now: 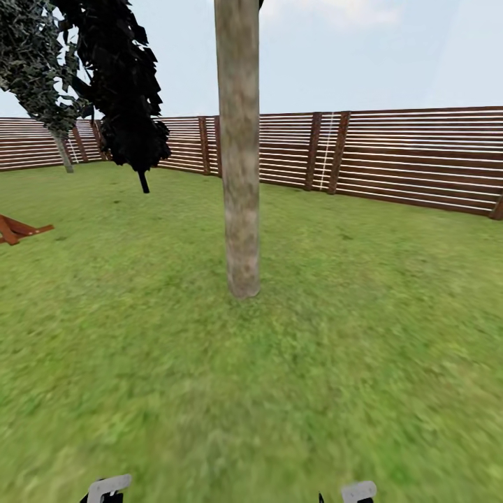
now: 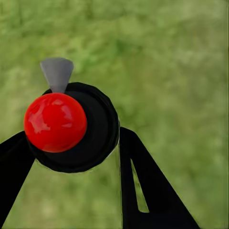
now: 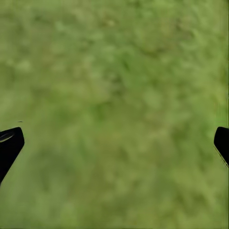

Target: In the garden, pick up the pesticide atomizer on the floor and spray pesticide onto both trees until each tree trunk is fully covered.

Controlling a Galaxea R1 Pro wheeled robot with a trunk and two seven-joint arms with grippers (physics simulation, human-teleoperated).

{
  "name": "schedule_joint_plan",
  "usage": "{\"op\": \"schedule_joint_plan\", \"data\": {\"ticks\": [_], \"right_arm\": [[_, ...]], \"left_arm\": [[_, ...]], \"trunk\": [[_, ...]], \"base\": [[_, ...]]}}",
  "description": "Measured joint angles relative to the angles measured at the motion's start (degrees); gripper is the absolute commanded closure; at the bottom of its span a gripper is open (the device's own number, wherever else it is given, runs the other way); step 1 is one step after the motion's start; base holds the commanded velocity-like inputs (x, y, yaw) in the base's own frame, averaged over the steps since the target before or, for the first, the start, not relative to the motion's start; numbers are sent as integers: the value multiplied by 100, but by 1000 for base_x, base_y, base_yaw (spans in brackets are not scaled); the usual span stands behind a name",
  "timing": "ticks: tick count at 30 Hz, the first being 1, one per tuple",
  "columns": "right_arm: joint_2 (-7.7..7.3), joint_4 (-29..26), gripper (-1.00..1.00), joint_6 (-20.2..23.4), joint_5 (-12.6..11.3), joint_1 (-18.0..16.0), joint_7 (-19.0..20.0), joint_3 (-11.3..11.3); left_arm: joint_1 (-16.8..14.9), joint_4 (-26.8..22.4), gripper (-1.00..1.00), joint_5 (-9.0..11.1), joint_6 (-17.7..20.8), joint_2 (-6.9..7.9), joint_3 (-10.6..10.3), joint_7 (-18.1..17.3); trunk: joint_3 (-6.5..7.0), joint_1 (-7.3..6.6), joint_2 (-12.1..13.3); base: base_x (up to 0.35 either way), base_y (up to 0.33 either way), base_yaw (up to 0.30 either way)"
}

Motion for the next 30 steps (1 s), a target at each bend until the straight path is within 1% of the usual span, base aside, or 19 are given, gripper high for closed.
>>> {"op": "schedule_joint_plan", "data": {"ticks": [9,13,22,26,30], "right_arm": [[-3,1,-100,-9,0,0,-8,-1],[3,-1,-100,-9,0,1,-5,7],[4,1,-100,-6,0,0,-1,4],[4,7,-100,-2,0,1,-5,0],[4,7,-100,-5,0,0,-1,-1]], "left_arm": [[0,0,100,-2,-2,0,0,1],[-1,1,100,-2,-7,0,-1,2],[0,0,100,-3,0,-3,-1,1],[-1,1,100,-2,0,-7,0,2],[0,0,100,-3,0,-6,-2,0]], "trunk": [[0,0,0],[9,0,0],[14,0,0],[24,0,0],[26,0,0]], "base": [[340,0,-1],[340,0,-132],[339,0,-16],[340,0,-157],[340,0,-11]]}}
